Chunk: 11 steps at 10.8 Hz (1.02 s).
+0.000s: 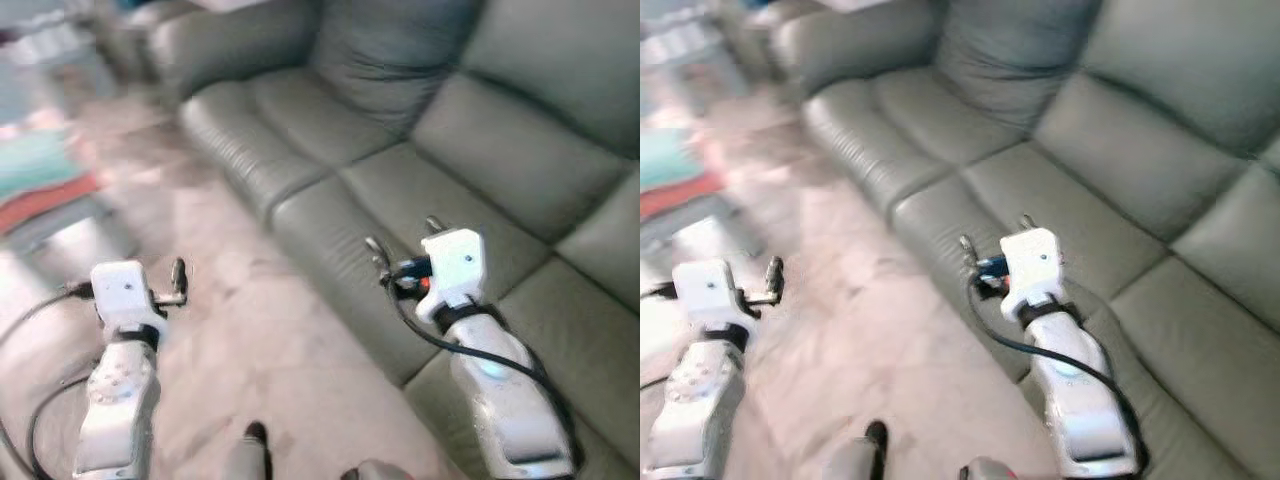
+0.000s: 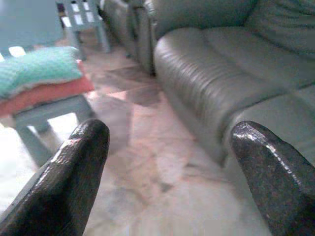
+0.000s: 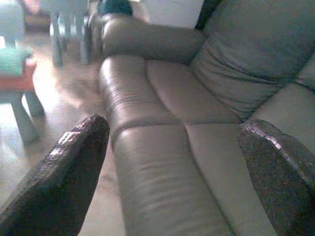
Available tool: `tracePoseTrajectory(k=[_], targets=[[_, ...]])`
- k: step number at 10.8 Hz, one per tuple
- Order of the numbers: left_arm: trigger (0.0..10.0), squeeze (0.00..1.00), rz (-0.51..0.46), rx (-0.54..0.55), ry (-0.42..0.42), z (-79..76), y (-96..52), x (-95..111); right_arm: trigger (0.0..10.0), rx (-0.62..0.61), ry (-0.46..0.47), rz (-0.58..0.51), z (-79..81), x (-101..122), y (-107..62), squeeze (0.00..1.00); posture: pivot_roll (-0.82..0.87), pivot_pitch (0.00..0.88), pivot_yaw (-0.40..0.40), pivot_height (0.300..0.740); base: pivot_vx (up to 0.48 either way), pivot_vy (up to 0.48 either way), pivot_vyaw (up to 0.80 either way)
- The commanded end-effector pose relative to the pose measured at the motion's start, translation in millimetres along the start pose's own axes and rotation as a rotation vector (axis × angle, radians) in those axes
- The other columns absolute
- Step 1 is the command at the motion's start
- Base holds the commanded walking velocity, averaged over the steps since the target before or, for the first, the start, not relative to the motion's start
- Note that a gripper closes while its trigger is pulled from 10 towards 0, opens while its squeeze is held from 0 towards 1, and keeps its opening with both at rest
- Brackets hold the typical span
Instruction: Move the pillow to the sofa
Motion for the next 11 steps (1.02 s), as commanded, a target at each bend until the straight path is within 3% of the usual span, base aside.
tracePoseTrajectory(k=[1, 10, 11], targets=[[10.0, 0.0, 0.002, 0.008, 0.008, 4.4, 0.6, -0.5, 10.0, 0.007, 0.015, -0.017, 3.0, 3.0, 2.0, 0.0, -0.04, 0.235, -0.061, 0.74, 0.0, 0.0, 0.77], [10.0, 0.0, -0.012, -0.017, 0.015, 3.8, 3.2, 3.2, 10.0, -0.023, 0.031, -0.04, -0.8, 6.1, 3.8, 0.0, -0.04, 0.238, -0.053, 0.74, 0.0, 0.0, 0.76], [10.0, 0.0, -0.013, -0.022, 0.016, 2.9, 3.4, 3.3, 10.0, -0.031, 0.044, -0.044, -2.3, 6.2, 4.6, 0.0, -0.04, 0.238, -0.053, 0.74, 0.0, 0.0, 0.0]])
Point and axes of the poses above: a point about 5 cm out from each wrist's last joint towards the gripper, its own y axis pointing out of the wrist towards the gripper, its own x axis along the axis of the wrist's last joint, z = x × y, the point moved 2 cm from there along y, pointing out of the wrist towards the gripper, and after that the axes turned 3 degrees about y, right-handed, at the moved point
